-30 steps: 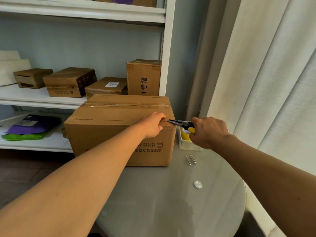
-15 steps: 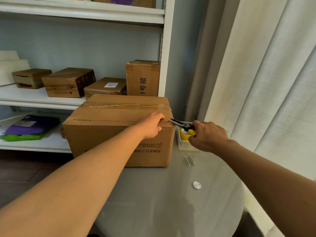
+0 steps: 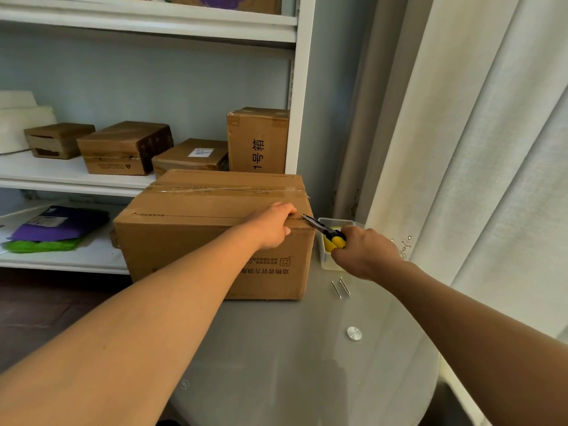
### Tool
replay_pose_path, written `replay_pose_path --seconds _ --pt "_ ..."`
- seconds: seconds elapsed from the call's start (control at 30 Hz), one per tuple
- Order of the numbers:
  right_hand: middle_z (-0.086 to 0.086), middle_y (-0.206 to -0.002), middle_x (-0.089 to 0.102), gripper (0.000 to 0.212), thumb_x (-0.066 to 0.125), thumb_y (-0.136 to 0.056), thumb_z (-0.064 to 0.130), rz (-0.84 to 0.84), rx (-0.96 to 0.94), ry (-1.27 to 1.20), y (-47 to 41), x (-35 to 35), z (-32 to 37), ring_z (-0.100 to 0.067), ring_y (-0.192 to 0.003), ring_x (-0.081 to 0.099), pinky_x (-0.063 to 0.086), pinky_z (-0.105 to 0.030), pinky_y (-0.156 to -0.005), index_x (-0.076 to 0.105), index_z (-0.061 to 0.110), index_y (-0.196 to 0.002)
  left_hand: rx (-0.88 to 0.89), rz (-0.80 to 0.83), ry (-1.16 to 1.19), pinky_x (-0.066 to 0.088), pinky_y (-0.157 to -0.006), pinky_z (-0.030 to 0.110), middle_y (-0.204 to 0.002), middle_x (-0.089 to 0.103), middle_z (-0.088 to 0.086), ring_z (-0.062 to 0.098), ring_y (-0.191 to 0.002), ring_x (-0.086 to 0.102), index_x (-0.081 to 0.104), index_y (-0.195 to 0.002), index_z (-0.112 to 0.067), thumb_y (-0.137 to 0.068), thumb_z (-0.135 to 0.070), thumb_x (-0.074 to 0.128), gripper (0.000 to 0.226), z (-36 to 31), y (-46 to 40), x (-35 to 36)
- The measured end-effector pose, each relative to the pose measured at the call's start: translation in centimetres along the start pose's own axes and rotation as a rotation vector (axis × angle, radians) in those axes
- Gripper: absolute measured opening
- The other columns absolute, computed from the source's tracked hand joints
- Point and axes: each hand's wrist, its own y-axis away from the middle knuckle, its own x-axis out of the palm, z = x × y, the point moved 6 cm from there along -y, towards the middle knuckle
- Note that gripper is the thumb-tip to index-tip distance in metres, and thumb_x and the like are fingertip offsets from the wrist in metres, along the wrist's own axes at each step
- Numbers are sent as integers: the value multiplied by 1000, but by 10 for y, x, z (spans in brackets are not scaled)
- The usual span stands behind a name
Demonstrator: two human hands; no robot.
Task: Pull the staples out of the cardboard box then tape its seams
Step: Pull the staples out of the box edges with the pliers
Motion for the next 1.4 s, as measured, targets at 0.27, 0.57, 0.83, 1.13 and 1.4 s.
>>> replay_pose_path --seconds 0.27,0.57,0.83,1.13,1.4 --pt "-2 -94 55 35 50 -91 34 38 -21 78 8 -1 -8 -22 -87 53 48 -33 -73 45 21 -123 1 8 -24 38 -105 37 -146 36 0 21 -129 41 37 -141 -19 -96 -14 50 47 -1 0 1" --pt "-2 -98 55 44 54 -91 35 -3 -111 336 6 -23 8 -20 -89 52 49 -31 -75 42 20 -131 7 8 -40 38 -104 37 -145 37 0 20 -128 41 38 -140 -20 -96 -15 50 45 1 -1 -1" --pt "0 -91 51 40 48 -93 31 13 -85 321 5 -22 13 -19 -86 53 51 -31 -77 43 21 -131 6 -2 -52 39 -98 34 -144 37 -1 20 -126 43 38 -139 -20 -96 -14 50 45 -1 -2 -1" --pt "-3 -96 55 30 44 -92 34 36 18 188 9 -14 18 -23 -89 53 43 -31 -72 51 18 -117 2 -16 -80 42 -99 37 -144 38 0 21 -124 44 38 -139 -20 -96 -16 50 44 2 -1 0" --pt "-8 -106 61 25 39 -96 33 -85 33 87 19 9 13 -27 -87 53 38 -32 -67 43 16 -115 6 -19 -88 38 -102 36 -144 38 0 21 -128 41 37 -140 -20 -96 -16 50 46 2 -1 -2"
